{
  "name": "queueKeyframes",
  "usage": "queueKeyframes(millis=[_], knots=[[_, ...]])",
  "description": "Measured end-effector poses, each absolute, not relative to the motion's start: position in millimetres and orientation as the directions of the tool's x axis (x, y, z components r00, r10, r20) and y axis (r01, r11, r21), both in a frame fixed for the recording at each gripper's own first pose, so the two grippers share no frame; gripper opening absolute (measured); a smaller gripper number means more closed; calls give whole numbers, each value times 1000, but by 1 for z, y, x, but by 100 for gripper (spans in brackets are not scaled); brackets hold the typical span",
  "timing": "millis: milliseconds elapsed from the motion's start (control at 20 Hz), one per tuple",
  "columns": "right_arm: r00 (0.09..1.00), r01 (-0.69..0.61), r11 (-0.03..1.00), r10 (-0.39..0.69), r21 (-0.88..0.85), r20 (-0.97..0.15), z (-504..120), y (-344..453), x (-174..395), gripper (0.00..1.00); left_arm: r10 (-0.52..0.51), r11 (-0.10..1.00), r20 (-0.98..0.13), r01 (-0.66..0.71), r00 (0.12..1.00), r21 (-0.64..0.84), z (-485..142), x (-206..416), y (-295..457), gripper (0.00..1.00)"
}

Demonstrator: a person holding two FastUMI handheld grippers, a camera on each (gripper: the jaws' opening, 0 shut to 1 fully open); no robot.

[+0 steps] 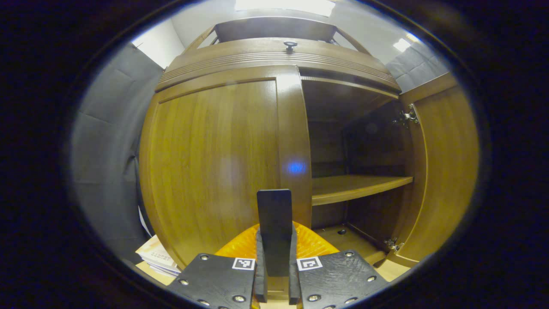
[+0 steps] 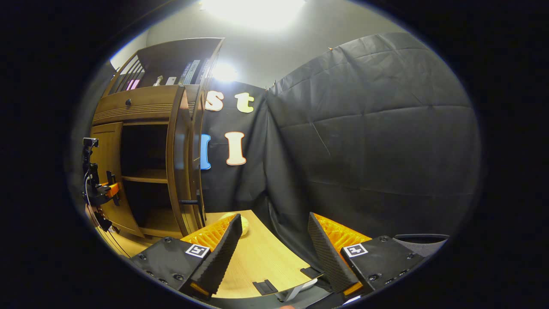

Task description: Open the right door of the double-door shoe cabinet with the right hand, and open the left door with the left hand.

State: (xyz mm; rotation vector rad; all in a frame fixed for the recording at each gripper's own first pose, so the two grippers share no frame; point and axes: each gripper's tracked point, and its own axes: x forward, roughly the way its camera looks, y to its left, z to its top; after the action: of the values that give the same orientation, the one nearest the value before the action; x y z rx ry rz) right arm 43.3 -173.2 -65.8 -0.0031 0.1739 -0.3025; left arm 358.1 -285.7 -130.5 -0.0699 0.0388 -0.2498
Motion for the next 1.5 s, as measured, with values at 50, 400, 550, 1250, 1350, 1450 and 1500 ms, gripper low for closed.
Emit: queueKeyframes(millis=[50,400,550,1250,1350,1450,1500], knots=[[942,289,957,-289,-27,-169,-66,-174,42,94,-244,968,-33,241,969,-74,-131,353,-283,24],[963,225,974,-222,0,-155,-60,-175,34,94,-210,976,-49,207,976,-65,-126,305,-254,23],[973,188,982,-185,12,-140,-56,-171,29,94,-186,981,-52,183,981,-59,-124,281,-235,23],[991,-9,999,14,33,-130,-64,-151,11,94,-71,997,-72,71,995,3,-126,215,-155,23],[989,-26,999,30,32,-145,-71,-145,11,97,-55,998,-67,57,996,25,-127,210,-146,20],[987,-47,998,53,45,-151,-73,-134,7,97,-53,998,-73,56,996,31,-128,205,-139,23],[987,-54,998,59,42,-152,-73,-129,7,97,-57,998,-75,59,996,20,-127,203,-136,17]])
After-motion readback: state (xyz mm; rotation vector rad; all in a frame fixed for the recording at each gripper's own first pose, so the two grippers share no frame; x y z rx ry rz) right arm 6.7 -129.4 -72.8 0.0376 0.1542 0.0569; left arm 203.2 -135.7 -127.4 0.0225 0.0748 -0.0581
